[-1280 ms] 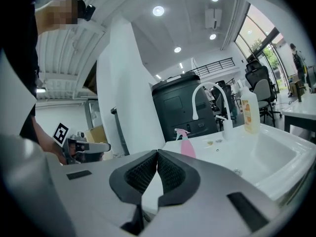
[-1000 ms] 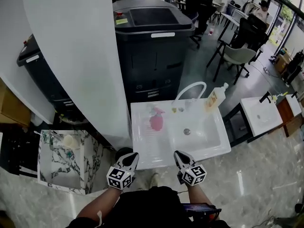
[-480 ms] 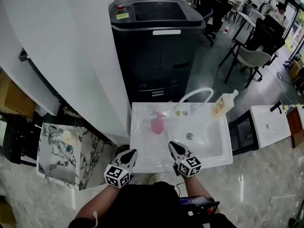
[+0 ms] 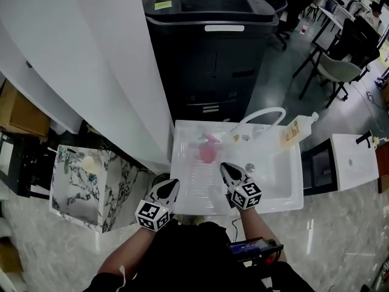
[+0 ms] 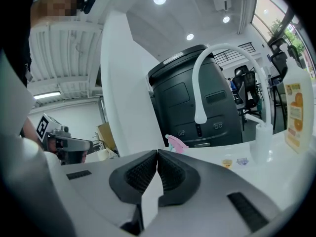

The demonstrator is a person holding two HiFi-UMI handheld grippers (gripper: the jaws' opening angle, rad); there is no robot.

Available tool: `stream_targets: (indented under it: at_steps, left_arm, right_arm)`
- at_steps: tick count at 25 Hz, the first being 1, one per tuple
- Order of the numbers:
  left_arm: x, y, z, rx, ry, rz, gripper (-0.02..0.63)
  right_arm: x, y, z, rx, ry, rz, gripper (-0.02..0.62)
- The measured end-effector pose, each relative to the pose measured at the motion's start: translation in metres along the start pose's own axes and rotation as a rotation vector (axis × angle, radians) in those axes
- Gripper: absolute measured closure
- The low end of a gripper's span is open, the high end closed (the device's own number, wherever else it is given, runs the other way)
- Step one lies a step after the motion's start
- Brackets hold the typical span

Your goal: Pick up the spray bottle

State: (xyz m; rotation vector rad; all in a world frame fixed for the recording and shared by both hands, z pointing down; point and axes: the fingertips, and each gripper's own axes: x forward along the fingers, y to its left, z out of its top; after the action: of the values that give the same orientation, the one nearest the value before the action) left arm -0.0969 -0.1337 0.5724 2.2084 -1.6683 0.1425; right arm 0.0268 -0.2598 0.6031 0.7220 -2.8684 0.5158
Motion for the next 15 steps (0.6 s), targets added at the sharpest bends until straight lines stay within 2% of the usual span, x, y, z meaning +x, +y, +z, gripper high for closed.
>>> stream_targets:
  at_steps: [7,15]
  left_arm:
    - [0.01,0.012,0.015,0.007,-0.003,-0.022,0.598]
    - [0.013,0.028,0.026,-0.015,-0.009,-0.009,0.598]
  right_arm:
    - [0.027,-0.012,-0.003,-0.004,0.036,-0.015,0.569]
    - [0.057,-0.039,-0.017,-0.012,0.082,-0.123,0.566]
